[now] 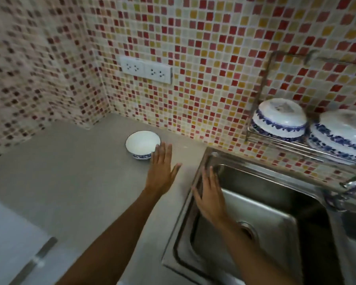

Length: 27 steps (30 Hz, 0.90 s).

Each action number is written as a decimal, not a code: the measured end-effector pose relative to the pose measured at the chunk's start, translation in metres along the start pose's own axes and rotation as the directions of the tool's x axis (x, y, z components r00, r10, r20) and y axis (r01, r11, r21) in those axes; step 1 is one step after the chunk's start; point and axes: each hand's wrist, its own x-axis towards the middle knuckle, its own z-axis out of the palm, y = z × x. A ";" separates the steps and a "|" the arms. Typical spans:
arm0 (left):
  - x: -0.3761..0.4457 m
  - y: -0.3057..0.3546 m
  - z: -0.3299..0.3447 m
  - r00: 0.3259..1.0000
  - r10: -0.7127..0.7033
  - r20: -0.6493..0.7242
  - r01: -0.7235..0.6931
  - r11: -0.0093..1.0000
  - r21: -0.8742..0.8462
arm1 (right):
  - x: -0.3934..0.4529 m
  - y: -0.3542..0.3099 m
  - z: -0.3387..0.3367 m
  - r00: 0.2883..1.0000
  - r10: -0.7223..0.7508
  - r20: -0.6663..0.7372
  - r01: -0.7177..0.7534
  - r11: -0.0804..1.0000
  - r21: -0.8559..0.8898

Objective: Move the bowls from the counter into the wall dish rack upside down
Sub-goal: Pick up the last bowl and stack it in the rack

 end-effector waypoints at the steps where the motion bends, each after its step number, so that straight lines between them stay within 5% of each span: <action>1: -0.001 -0.019 -0.004 0.999 -0.050 0.000 0.050 0.998 -0.024 | 0.008 -0.014 0.008 0.999 0.011 0.032 -0.012 0.999 0.029; 6: 0.018 -0.099 -0.017 0.957 -0.289 -0.023 0.275 0.932 -0.237 | 0.062 -0.075 0.039 0.991 0.089 0.096 -0.105 0.979 0.173; 13: 0.067 -0.154 -0.015 0.838 -0.537 0.095 0.503 0.694 -0.515 | 0.133 -0.125 0.062 0.925 0.300 0.232 -0.370 0.853 0.369; 23: 0.105 -0.184 0.014 0.736 -0.623 0.264 0.623 0.472 -0.624 | 0.173 -0.146 0.111 0.855 0.380 0.352 -0.511 0.731 0.452; 27: 0.112 -0.189 0.021 0.717 -0.627 0.304 0.646 0.435 -0.628 | 0.184 -0.148 0.124 0.776 0.407 0.482 -0.627 0.579 0.520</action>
